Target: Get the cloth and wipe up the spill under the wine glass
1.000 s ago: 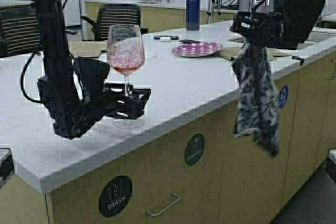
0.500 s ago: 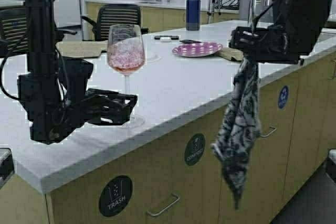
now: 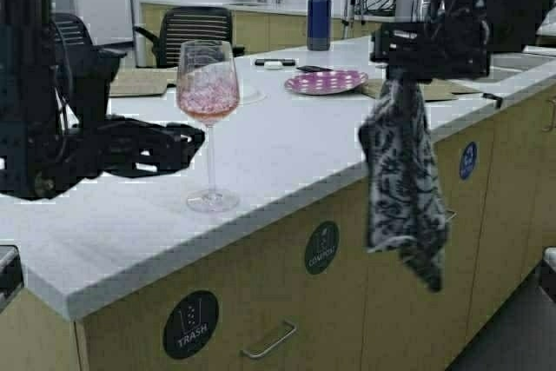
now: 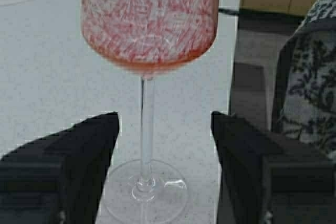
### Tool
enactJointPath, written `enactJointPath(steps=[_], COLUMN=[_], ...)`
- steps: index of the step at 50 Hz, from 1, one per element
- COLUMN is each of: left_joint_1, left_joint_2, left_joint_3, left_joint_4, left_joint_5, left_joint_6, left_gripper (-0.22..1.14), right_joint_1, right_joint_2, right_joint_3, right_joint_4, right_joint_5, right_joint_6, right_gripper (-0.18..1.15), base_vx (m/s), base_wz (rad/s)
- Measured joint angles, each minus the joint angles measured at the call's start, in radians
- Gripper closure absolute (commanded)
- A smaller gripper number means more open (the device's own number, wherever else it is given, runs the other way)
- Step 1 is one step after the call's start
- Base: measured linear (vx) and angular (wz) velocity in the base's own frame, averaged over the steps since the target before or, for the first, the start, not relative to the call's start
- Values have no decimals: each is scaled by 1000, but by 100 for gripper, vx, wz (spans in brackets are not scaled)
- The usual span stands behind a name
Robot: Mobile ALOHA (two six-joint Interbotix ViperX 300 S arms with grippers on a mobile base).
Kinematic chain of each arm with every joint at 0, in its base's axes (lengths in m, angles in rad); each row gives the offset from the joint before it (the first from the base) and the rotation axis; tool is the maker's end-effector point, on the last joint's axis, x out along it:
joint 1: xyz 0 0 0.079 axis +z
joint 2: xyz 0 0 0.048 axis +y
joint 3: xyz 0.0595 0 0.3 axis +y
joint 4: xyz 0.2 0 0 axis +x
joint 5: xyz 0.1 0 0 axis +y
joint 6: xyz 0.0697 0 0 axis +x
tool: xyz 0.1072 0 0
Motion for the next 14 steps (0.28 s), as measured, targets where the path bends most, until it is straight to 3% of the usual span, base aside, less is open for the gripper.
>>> enactJointPath(steps=[14], left_joint_1=[0], left_joint_2=[-193], left_joint_3=[37], left_joint_4=[-14], left_joint_5=[77], left_joint_6=[-87], left_gripper=[1], right_joint_1=[9], right_joint_2=[-149], right_joint_3=[-32], right_joint_4=[-9], right_joint_5=[141], right_joint_6=[-2], right_gripper=[91], base_vx=[0], base_wz=[0])
